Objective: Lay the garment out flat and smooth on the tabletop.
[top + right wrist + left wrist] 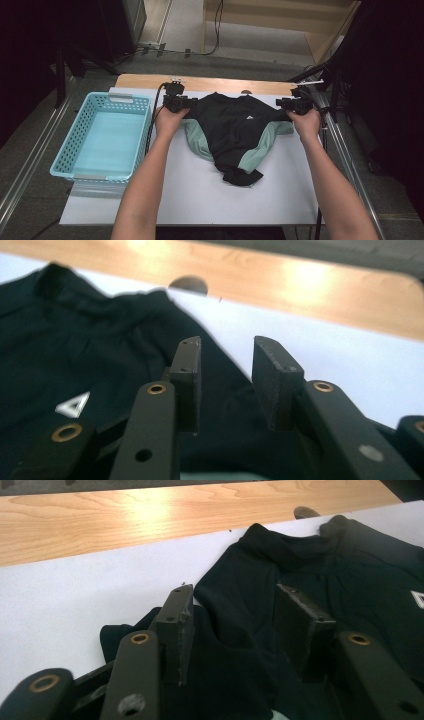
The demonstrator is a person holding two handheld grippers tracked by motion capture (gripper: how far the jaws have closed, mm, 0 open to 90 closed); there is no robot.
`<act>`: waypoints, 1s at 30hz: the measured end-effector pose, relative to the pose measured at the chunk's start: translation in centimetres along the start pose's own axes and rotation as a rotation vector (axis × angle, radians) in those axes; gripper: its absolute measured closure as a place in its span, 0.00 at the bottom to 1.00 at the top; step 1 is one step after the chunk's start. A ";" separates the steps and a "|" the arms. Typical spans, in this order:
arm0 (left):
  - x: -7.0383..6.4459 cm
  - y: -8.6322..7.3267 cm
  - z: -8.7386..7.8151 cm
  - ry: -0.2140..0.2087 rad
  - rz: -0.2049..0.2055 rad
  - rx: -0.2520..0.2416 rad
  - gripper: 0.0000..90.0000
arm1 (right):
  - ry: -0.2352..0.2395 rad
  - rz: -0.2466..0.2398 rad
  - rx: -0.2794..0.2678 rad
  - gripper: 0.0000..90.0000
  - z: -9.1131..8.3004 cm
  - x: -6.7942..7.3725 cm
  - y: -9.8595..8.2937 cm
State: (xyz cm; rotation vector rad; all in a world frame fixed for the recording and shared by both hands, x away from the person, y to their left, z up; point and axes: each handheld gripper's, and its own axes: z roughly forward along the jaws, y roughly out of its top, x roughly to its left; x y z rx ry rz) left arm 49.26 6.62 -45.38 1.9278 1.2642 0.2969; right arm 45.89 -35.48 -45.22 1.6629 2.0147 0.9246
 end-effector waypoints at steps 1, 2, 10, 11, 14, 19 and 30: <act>0.0 0.0 -0.2 -0.012 -0.004 0.002 0.58 | 0.005 -0.004 0.004 0.67 -0.1 -0.1 -0.2; 0.0 0.1 -0.3 -0.030 -0.010 0.002 0.57 | 0.002 0.001 0.007 0.67 -0.1 -0.1 -0.4; -0.4 -0.4 -1.2 -0.123 -0.022 0.058 0.46 | 0.077 0.008 0.010 0.56 -0.8 -0.1 -1.0; -0.5 -0.5 -1.3 -0.123 -0.016 0.060 0.45 | 0.081 0.004 0.009 0.56 -0.9 0.0 -1.1; -0.9 -0.8 -1.8 -0.129 0.020 0.070 0.45 | 0.100 -0.015 0.009 0.55 -1.3 0.1 -1.4; -1.1 -1.4 -2.1 -0.125 0.073 0.111 0.44 | 0.120 -0.003 0.002 0.53 -1.8 0.2 -2.3; -1.0 -2.5 -3.7 -0.191 0.056 0.099 0.42 | 0.178 -0.015 0.020 0.44 -2.2 0.4 -3.8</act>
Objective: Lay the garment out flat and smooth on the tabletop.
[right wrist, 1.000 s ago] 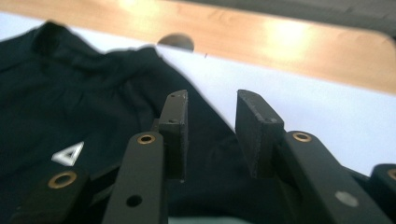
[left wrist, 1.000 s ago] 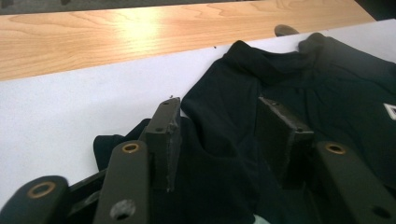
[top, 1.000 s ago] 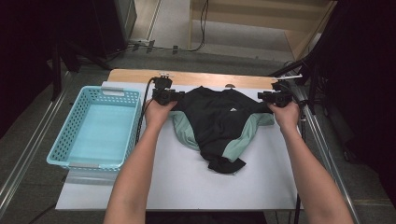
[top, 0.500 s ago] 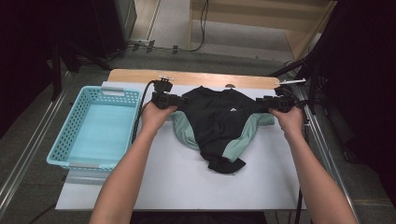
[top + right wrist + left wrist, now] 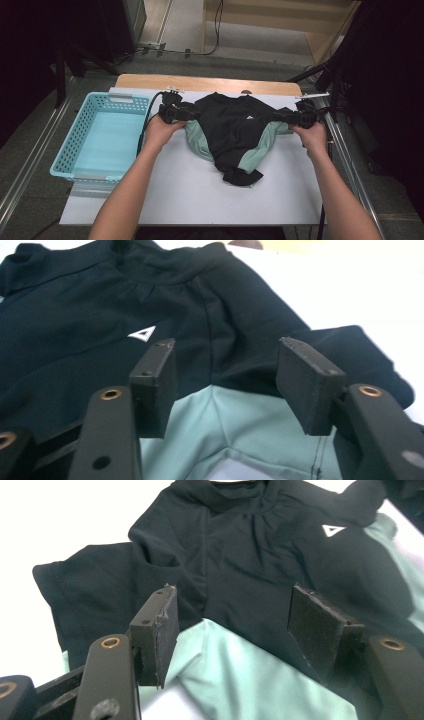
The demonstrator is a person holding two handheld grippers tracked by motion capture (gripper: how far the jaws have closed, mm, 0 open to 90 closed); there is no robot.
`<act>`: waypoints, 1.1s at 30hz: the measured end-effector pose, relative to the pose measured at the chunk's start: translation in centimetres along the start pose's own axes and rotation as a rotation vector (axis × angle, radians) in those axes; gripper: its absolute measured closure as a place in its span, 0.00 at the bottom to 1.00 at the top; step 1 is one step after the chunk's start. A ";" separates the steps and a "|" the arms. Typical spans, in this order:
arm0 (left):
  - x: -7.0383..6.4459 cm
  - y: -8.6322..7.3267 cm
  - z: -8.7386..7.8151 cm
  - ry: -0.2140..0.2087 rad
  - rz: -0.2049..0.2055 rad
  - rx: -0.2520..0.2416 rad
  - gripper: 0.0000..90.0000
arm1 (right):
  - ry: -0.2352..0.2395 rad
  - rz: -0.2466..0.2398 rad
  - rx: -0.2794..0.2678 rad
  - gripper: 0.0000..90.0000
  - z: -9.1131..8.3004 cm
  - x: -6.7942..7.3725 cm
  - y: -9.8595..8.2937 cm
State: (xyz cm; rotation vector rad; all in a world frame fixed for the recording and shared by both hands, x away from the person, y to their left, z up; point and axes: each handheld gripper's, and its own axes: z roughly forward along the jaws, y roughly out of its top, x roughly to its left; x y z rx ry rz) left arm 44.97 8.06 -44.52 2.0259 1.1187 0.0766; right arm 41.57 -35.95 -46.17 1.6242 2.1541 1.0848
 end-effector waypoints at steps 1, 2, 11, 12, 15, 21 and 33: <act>-0.1 -0.1 -0.2 -0.005 0.002 0.005 0.42 | 0.005 -0.001 -0.001 0.44 0.0 -0.1 -0.1; -0.2 -0.1 -0.3 -0.004 0.005 0.005 0.42 | 0.009 0.002 -0.001 0.44 -0.1 -0.1 -0.2; -1.4 -0.4 -1.4 -0.025 0.061 0.025 0.41 | 0.006 -0.006 -0.010 0.43 -0.8 -0.4 -0.6; -1.5 -0.5 -1.5 -0.032 0.058 0.020 0.41 | 0.008 -0.004 -0.009 0.43 -0.8 -0.5 -0.7; -1.7 -0.8 -1.6 -0.042 0.062 0.022 0.41 | -0.010 -0.019 0.002 0.44 -0.8 -0.6 -0.9; -2.0 -1.5 -1.9 -0.058 0.061 0.018 0.41 | -0.018 -0.006 -0.003 0.47 -1.0 -0.8 -1.2; -2.5 -2.5 -2.5 -0.094 0.058 0.008 0.41 | -0.060 0.024 0.019 0.55 -0.7 -2.0 -2.2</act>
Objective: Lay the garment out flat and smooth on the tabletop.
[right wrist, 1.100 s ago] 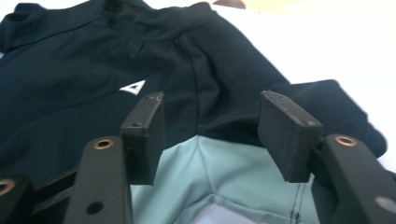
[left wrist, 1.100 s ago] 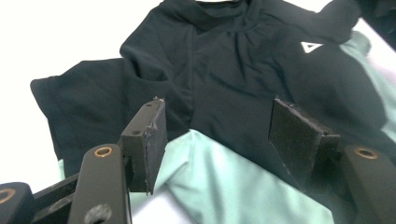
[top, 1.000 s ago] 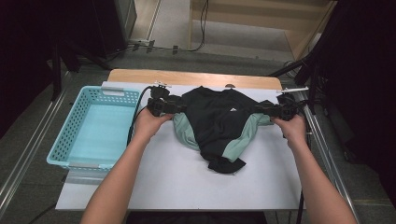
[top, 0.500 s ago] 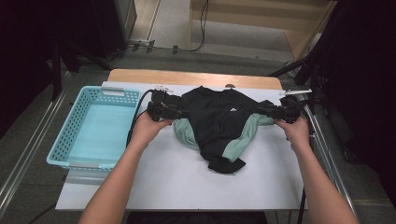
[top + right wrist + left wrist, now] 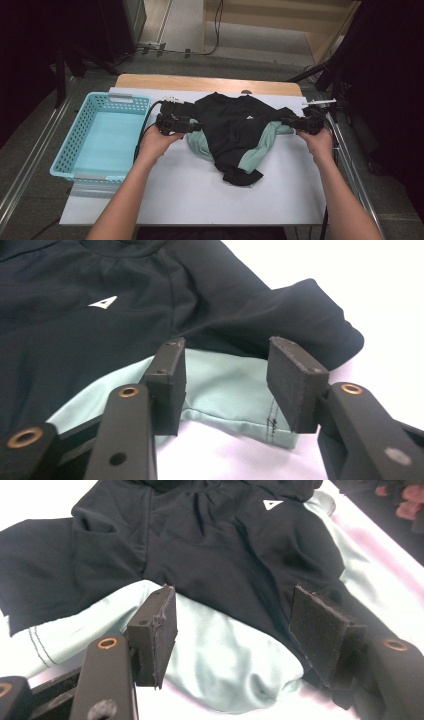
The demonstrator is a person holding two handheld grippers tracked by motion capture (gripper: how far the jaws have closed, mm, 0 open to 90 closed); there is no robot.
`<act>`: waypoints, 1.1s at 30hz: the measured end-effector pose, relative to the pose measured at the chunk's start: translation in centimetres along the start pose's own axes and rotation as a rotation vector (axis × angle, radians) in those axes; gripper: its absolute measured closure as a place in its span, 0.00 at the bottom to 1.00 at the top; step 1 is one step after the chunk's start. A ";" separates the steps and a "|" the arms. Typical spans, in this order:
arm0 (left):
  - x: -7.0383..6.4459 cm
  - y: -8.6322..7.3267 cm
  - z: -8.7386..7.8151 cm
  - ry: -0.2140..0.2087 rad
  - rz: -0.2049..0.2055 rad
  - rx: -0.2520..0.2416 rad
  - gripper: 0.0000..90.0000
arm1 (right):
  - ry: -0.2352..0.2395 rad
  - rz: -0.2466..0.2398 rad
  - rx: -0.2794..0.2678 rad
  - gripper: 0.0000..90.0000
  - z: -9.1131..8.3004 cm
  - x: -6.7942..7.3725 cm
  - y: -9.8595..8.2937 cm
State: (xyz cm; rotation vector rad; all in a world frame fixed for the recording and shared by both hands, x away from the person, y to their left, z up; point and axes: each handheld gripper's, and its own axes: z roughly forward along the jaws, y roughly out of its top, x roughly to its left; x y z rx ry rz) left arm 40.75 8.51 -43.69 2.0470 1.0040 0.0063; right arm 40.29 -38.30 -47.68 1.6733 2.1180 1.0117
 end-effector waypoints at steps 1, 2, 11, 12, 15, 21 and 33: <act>0.0 -0.1 0.0 0.001 -0.006 -0.004 0.41 | -0.003 0.000 0.001 0.55 0.1 -0.1 -0.1; 0.0 -0.2 0.0 0.000 -0.007 -0.003 0.41 | -0.006 0.005 0.003 0.58 0.2 -0.2 -0.3; -0.7 -0.4 -0.2 0.004 0.012 -0.005 0.41 | -0.040 0.025 0.059 0.64 1.9 -1.3 -1.3; -0.7 -0.5 -0.3 0.006 0.008 -0.008 0.41 | -0.045 0.023 0.074 0.66 2.4 -1.4 -1.5; -0.6 -0.7 -0.6 0.009 0.004 -0.010 0.41 | -0.070 0.002 0.057 0.78 2.7 -1.4 -1.9; -0.7 -0.9 -0.9 0.011 0.008 -0.014 0.41 | -0.136 -0.022 0.069 0.95 2.7 -0.9 -2.0; -0.7 -0.6 -1.2 0.004 0.007 -0.035 0.41 | -0.093 0.066 0.083 0.98 1.2 -1.0 -1.8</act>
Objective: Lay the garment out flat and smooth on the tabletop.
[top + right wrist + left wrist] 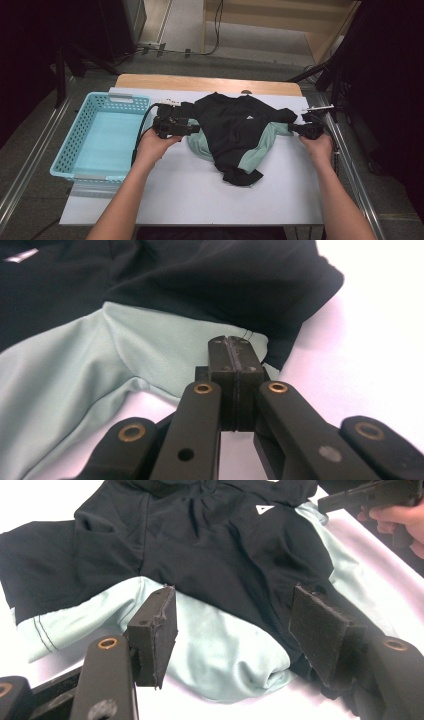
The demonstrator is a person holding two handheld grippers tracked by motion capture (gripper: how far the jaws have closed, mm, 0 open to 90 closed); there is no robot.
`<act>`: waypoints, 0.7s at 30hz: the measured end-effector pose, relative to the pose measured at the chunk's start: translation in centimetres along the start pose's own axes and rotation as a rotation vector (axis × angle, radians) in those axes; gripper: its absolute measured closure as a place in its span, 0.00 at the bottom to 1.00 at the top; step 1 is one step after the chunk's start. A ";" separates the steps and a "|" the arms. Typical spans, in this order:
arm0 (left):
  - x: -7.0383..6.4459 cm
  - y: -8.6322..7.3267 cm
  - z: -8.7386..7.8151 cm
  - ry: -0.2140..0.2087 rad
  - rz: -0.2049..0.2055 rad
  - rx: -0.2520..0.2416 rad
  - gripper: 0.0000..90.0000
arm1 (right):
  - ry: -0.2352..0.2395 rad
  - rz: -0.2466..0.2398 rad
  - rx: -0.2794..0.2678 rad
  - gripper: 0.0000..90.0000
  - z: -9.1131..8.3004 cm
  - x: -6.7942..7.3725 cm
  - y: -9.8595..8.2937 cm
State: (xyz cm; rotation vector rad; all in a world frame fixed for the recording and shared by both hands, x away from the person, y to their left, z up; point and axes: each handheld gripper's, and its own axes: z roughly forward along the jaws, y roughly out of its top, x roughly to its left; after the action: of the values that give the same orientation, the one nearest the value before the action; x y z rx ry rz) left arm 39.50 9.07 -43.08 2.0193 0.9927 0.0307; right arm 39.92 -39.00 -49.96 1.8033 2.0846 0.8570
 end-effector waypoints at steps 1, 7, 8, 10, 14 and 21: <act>0.0 0.0 0.0 0.000 0.003 -0.002 0.41 | 0.000 -0.001 -0.001 0.98 -0.2 0.1 -0.1; 0.1 0.4 -0.2 0.001 0.006 -0.010 0.41 | -0.002 -0.012 -0.006 0.98 -1.0 0.1 -0.5; 0.1 0.4 -0.2 -0.002 0.004 -0.012 0.41 | 0.000 -0.008 -0.005 0.98 -1.1 0.1 -0.7; 0.1 0.5 -0.2 -0.001 0.006 -0.012 0.41 | 0.003 0.001 -0.003 0.98 -1.2 0.0 -0.8; 0.2 0.5 0.0 0.003 0.008 -0.007 0.41 | 0.020 0.008 -0.011 0.98 -2.0 0.1 -1.1; 0.4 0.7 0.2 -0.002 0.003 -0.005 0.41 | 0.035 0.016 0.004 0.97 -2.7 0.4 -2.0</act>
State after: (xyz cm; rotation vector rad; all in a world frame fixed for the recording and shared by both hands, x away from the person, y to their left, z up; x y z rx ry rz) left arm 40.30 8.97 -42.81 2.0162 0.9868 0.0327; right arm 36.74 -39.48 -48.89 1.8219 2.0982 0.8953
